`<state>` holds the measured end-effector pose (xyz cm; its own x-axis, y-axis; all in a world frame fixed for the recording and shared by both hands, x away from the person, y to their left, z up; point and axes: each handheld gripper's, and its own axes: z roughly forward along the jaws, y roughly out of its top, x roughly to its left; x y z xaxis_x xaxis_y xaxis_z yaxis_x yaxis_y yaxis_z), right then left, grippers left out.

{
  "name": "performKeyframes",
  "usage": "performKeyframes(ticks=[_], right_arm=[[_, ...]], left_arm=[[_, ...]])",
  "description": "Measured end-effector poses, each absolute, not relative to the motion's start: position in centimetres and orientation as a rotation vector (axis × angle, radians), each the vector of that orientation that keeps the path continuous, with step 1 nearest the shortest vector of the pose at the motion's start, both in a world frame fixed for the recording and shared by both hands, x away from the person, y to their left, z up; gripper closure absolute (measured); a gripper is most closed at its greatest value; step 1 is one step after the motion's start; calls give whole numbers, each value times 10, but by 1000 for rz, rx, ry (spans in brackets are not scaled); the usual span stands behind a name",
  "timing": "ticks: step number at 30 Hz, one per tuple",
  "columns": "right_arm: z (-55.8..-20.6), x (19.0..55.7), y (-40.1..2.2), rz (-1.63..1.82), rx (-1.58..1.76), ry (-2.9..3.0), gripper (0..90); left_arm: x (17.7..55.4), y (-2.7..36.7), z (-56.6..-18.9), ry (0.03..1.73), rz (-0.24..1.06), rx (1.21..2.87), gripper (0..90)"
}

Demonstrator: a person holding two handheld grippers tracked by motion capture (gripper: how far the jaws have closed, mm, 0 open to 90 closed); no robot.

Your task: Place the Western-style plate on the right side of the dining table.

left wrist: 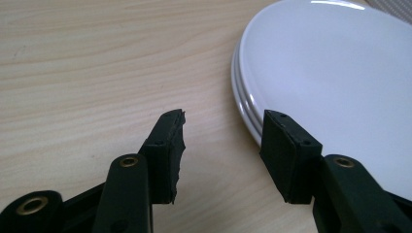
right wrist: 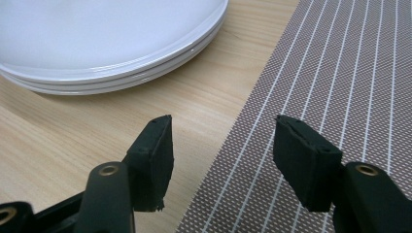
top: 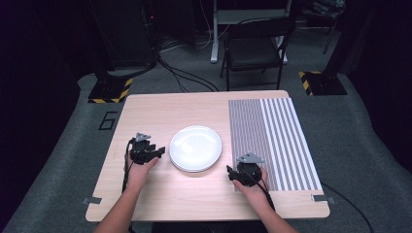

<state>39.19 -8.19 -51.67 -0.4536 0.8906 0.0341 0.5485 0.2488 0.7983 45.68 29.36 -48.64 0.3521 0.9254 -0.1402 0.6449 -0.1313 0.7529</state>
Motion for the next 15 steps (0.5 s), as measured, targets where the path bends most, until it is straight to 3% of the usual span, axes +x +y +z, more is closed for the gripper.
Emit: performKeyframes(ticks=[15], right_arm=[[-518, 392, -87, 1120, 1343, 2070, 413]], left_arm=[[473, 287, -486, 1418, 283, 1771, 607]])
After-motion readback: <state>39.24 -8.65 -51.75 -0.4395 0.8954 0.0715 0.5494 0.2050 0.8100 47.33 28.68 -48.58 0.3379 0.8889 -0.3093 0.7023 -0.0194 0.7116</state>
